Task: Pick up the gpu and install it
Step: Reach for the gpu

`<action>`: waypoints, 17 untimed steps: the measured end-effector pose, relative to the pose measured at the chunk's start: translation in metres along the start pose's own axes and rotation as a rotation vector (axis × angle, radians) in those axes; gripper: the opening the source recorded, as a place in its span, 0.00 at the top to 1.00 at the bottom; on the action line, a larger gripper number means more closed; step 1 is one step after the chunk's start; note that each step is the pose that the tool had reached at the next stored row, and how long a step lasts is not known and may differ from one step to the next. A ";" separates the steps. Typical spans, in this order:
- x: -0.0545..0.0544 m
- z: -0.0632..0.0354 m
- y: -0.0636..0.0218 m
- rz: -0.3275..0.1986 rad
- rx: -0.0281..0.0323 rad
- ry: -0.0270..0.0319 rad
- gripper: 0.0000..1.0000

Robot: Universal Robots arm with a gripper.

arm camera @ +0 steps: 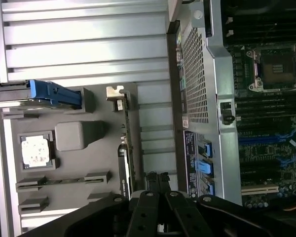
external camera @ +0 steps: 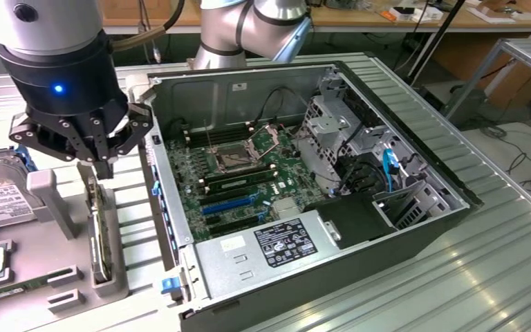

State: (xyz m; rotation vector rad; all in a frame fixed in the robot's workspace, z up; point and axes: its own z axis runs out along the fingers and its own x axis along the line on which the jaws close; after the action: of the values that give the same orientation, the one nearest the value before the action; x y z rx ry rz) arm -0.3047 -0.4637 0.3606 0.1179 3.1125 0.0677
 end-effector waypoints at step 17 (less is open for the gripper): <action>0.021 0.0013 -0.0160 0.000 0.0001 0.0000 0.89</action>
State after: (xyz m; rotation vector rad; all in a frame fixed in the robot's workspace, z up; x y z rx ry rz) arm -0.3272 -0.4780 0.3581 0.1180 3.1125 0.0676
